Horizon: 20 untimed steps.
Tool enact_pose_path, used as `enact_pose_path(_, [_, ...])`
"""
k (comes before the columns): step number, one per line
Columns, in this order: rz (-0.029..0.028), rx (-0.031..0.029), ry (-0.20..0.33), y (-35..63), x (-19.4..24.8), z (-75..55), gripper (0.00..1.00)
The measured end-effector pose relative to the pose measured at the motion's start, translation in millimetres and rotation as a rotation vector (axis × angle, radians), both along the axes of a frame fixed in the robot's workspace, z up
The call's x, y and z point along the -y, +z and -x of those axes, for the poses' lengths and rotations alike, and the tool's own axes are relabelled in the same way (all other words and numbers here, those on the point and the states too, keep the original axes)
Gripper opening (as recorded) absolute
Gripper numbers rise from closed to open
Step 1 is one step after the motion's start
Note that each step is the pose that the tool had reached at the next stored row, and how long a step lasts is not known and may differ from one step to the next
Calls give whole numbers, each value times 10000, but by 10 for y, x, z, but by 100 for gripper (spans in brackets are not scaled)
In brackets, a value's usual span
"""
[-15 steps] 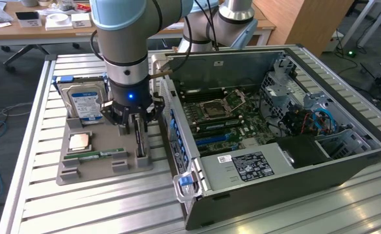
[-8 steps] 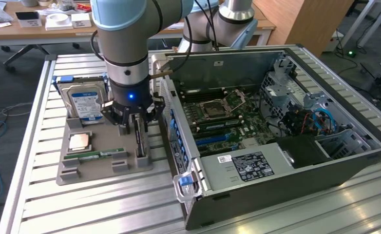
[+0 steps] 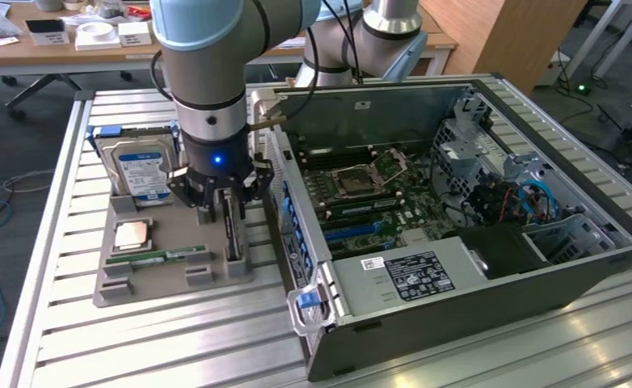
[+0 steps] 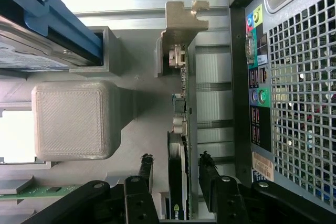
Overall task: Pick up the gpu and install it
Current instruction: 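Pick up the gpu and move the gpu toward the slot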
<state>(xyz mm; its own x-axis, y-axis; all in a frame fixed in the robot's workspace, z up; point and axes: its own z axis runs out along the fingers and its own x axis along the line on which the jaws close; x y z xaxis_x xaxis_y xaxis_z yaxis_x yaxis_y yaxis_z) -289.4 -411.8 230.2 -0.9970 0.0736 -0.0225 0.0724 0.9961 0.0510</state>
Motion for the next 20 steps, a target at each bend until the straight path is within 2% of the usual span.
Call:
enact_pose_path(3, [0,0,0,0,0,0,47])
enact_pose_path(4, [0,0,0,0,0,0,40])
enact_pose_path(20, [0,0,0,17,0,0,40])
